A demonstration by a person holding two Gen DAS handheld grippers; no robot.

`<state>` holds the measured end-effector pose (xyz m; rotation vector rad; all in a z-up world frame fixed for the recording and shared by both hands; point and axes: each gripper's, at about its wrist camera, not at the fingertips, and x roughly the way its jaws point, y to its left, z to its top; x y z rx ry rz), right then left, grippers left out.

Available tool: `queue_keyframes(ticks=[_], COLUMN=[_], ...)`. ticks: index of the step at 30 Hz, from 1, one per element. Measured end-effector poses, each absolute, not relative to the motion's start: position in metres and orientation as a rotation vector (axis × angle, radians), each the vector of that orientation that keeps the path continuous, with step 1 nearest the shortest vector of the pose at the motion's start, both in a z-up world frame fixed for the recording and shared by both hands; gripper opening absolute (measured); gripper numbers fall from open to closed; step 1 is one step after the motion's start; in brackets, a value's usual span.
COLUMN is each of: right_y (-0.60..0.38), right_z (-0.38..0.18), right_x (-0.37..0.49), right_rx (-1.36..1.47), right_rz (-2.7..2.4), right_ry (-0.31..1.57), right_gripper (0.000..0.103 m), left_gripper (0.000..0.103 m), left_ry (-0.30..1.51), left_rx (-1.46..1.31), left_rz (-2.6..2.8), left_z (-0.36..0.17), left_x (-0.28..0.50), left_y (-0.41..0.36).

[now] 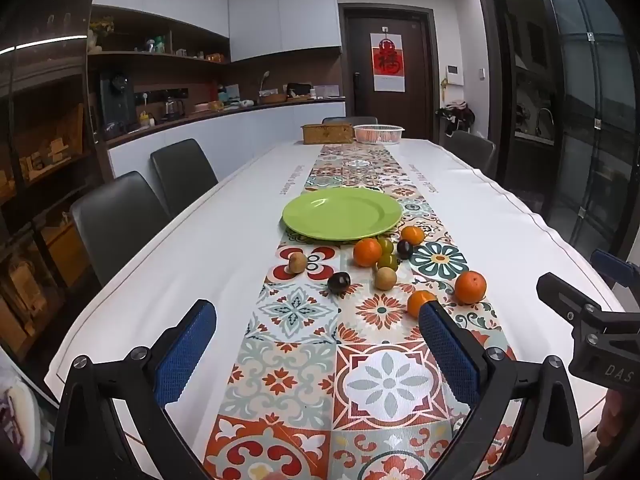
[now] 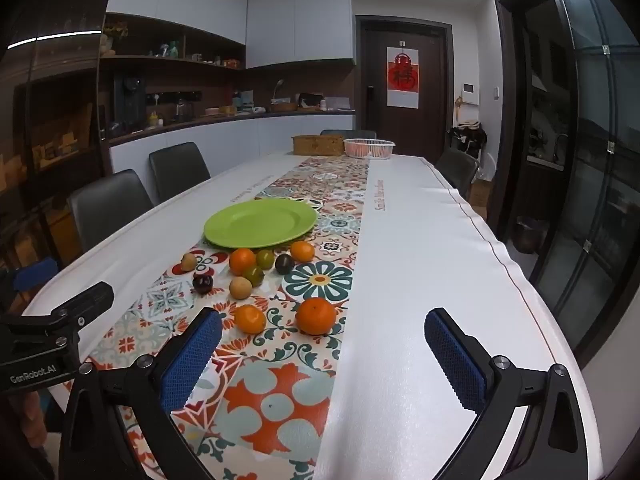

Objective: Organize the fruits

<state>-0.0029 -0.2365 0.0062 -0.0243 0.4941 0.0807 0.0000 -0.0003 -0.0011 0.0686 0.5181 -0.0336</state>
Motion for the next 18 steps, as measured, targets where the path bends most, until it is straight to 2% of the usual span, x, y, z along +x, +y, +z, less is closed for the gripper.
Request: queue_keyframes(ticks=[18], right_y=[-0.2361], right_z=[0.0057], right_x=[-0.0052], right_rx=[-0.025], right_rz=[0.08], right_ry=[0.488], right_gripper=[0.102], left_gripper=[0.103], left_ry=[0.51], left_rx=[0.059], left_rz=[-0.013], left_z=[0.0018], left_x=[-0.0061], left_y=[0.0049])
